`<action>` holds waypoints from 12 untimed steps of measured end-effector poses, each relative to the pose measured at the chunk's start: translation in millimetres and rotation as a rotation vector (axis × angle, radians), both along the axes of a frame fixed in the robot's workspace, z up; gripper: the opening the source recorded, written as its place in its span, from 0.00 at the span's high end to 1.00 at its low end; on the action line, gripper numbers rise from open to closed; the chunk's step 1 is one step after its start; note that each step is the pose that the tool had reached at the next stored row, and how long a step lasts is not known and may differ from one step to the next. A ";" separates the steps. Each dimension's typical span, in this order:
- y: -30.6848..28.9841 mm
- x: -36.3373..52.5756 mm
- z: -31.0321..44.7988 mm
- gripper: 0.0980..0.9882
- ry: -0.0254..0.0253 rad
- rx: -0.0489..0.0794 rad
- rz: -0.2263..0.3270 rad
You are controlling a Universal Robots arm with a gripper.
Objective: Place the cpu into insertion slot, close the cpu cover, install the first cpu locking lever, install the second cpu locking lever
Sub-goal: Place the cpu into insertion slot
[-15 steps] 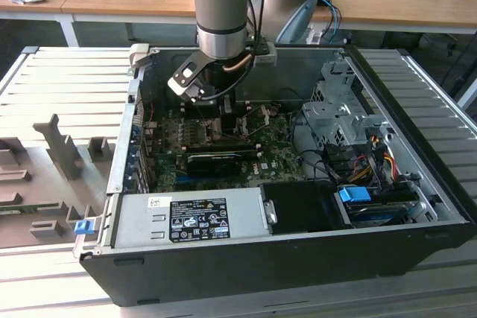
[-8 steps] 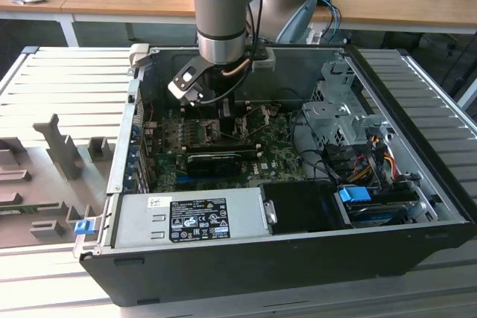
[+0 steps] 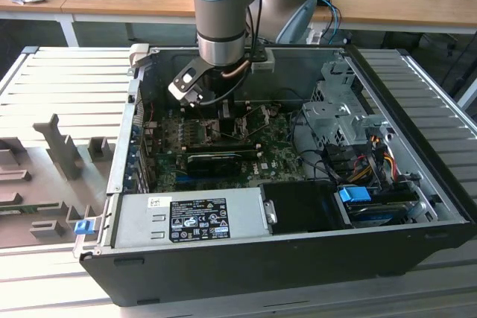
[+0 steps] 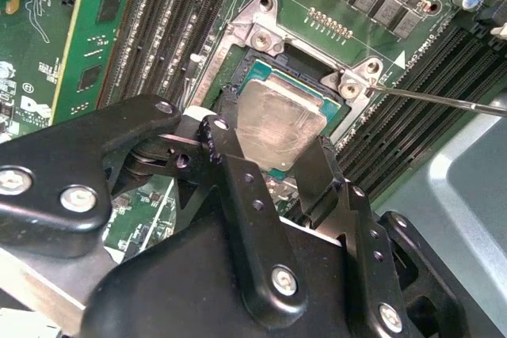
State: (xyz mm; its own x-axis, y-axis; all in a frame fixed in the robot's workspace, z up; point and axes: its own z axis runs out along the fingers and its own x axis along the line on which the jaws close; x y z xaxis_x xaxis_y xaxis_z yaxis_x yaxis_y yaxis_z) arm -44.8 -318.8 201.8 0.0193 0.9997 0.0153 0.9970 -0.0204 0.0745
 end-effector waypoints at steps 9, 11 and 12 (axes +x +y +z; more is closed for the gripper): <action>-0.5 0.1 -0.3 0.43 -0.0002 0.000 0.000; -1.4 0.0 -0.4 0.43 0.0000 -0.008 0.011; -1.3 0.1 -0.7 0.43 0.0000 -0.010 0.011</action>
